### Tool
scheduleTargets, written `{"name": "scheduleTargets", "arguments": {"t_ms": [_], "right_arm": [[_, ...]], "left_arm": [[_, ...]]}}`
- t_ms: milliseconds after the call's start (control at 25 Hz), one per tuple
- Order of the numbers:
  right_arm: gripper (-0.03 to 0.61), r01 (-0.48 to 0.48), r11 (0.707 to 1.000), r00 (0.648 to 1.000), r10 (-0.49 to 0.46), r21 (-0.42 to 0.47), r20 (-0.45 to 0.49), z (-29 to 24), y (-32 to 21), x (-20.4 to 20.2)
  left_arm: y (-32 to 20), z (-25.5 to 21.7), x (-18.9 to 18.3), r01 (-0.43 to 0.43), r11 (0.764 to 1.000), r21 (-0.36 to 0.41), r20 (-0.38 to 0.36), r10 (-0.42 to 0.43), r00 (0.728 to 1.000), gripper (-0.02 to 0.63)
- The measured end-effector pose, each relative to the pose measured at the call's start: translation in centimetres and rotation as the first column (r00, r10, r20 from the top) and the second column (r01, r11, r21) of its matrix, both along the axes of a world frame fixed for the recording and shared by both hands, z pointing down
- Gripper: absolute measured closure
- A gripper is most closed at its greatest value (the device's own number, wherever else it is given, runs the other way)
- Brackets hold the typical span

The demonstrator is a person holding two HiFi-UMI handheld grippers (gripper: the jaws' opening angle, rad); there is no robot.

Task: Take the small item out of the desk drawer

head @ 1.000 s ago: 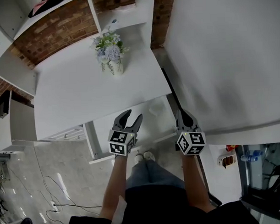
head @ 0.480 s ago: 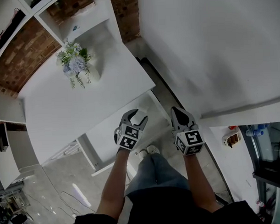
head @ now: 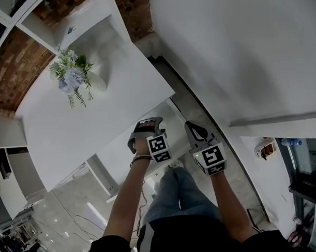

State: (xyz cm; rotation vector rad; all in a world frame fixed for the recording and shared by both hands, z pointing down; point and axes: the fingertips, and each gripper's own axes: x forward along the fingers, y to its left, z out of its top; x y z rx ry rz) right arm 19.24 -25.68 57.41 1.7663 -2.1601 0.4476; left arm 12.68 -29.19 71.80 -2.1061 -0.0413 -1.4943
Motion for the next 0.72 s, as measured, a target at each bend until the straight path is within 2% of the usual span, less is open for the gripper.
{"name": "scheduleTargets", "arguments": {"t_ms": [160,520,720], "right_arm": [[0.581,0.009,1.0,1.0,-0.009,-0.02,0.0,0.8,-0.1,-0.4],[0.581,0.031,0.999,0.999,-0.032,-0.029,-0.024,1.4,0.0,-0.5],[0.581,0.019,0.999,0.999,-0.021,-0.047,-0.031,1.6,0.4,-0.1]], "left_arm": [[-0.6,2.0,0.3,-0.092,0.993,0.071,0.092,0.085,0.992,0.411],[-1.2,6.0,0.5,-0.17,0.98,0.105,0.232,0.142,0.962,0.402],[-1.1,7.2,1.1,-0.216,0.97,0.111,0.265,0.181,0.947,0.397]]}}
